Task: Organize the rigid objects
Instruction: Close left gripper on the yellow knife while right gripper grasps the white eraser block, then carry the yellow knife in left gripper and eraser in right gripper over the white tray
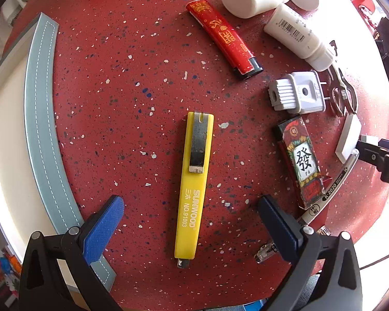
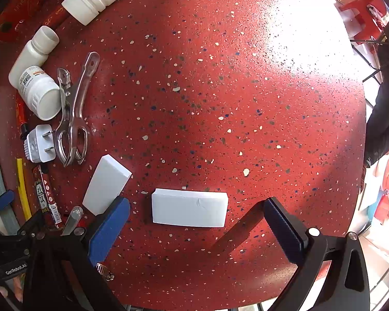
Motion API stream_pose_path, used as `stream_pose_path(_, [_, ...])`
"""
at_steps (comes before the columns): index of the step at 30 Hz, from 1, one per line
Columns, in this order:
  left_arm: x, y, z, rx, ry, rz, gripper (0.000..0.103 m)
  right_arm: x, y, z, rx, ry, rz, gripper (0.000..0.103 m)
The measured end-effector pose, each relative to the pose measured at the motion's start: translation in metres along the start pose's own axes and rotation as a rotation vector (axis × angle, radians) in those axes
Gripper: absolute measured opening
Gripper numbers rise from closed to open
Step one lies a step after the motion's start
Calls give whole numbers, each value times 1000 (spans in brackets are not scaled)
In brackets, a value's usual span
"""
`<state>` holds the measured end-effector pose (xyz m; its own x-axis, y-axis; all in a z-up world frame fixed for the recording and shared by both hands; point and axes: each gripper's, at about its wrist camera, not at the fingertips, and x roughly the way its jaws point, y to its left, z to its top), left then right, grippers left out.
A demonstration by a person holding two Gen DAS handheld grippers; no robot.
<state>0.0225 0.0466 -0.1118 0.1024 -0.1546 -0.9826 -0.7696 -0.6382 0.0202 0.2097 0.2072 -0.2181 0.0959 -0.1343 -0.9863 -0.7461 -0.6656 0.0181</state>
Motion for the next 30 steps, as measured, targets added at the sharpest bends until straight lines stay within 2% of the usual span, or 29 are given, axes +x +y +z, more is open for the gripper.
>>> stream_pose_path(8, [2,-2,-8,-5,-4,13,101,-1,-1,-3,-1,-7,-8,103])
stream_pose_path(11, [-16,-10,-20,42,-23,0,87,-6,2,-7,-9,-27,-14,95])
stream_pose_path(13, [-19,-17,-21,66,-27,1,75,-12,9,-12,-40,-49,-19,76])
stream_pose_path(14, [-21,-20,-21,75,-29,3,73,-16,12,-15,-58,-62,-21,69])
stream_pose_path(15, [-22,-23,-22,82,-34,2,65,-19,15,-17,-72,-73,-23,52])
stream_pose_path(17, [-26,-28,-25,114,-43,-3,42,-20,20,-20,-96,-67,-58,51])
stream_pose_path(18, [-28,-30,-26,130,-39,-6,17,-20,20,-23,-102,-70,-64,51])
stream_pose_path(20, [-28,-30,-29,125,-9,-59,17,-22,20,-28,-100,-69,-66,51])
stream_pose_path(25, [-36,-16,-43,65,-18,-139,17,-37,7,-54,-37,-74,-2,51])
stream_pose_path(30, [-50,-13,-55,69,-47,-163,17,-53,1,-85,-12,-79,42,52])
